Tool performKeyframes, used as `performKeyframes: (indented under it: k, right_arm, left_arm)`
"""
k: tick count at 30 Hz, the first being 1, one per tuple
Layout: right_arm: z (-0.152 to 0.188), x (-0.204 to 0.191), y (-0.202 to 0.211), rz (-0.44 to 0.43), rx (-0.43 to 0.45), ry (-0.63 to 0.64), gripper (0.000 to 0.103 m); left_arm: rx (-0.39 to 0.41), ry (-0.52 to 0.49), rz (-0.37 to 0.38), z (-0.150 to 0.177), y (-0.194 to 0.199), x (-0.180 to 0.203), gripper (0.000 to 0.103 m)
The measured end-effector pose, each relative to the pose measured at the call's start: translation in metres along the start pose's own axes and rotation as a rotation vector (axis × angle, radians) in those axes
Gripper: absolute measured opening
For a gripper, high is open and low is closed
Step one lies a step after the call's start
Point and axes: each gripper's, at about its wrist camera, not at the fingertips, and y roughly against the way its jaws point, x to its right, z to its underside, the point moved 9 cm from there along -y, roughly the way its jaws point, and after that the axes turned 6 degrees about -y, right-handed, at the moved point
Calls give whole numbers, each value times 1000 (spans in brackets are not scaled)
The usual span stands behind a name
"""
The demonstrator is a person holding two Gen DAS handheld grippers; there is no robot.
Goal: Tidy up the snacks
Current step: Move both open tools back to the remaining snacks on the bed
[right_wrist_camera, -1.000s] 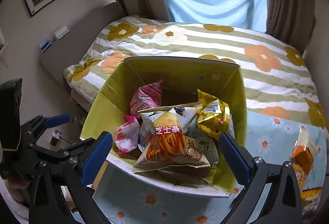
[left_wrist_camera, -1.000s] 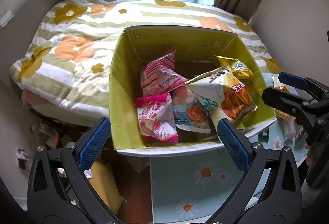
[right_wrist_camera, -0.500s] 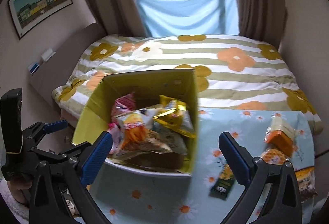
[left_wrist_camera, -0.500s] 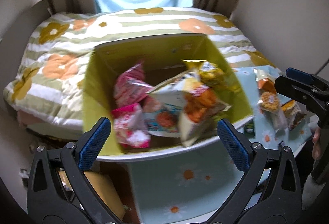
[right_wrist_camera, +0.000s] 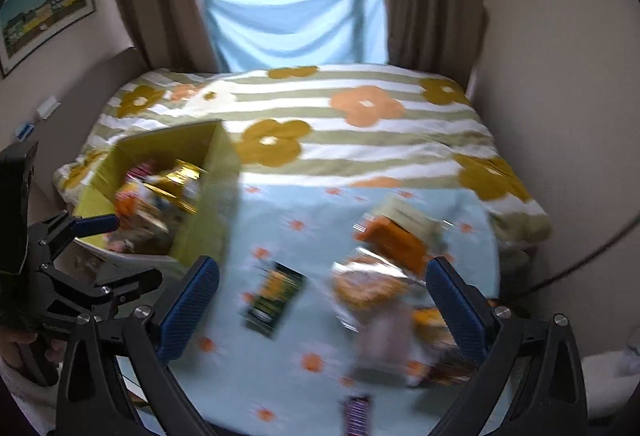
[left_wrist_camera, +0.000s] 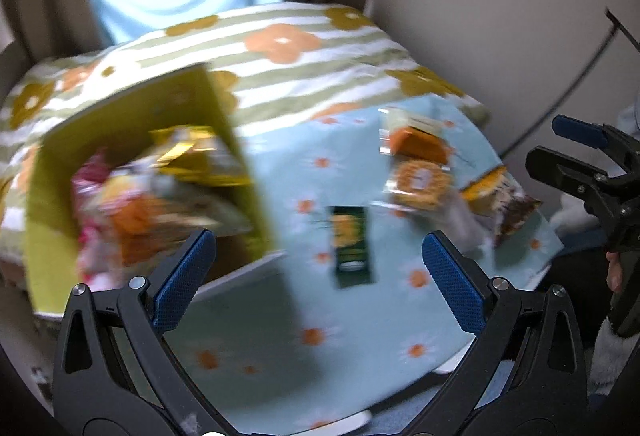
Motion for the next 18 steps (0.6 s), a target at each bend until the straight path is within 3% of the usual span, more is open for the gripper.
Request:
performKeyframes:
  k: [8,18]
  right_arm:
    - [31,99,0,102,-69,-28,103]
    - [69,147,-25,116,-140,-115,103]
  left_arm:
    - [-39,6,66,-13,-45,85,102]
    - [-145,-57,97,-24,-101,113,102]
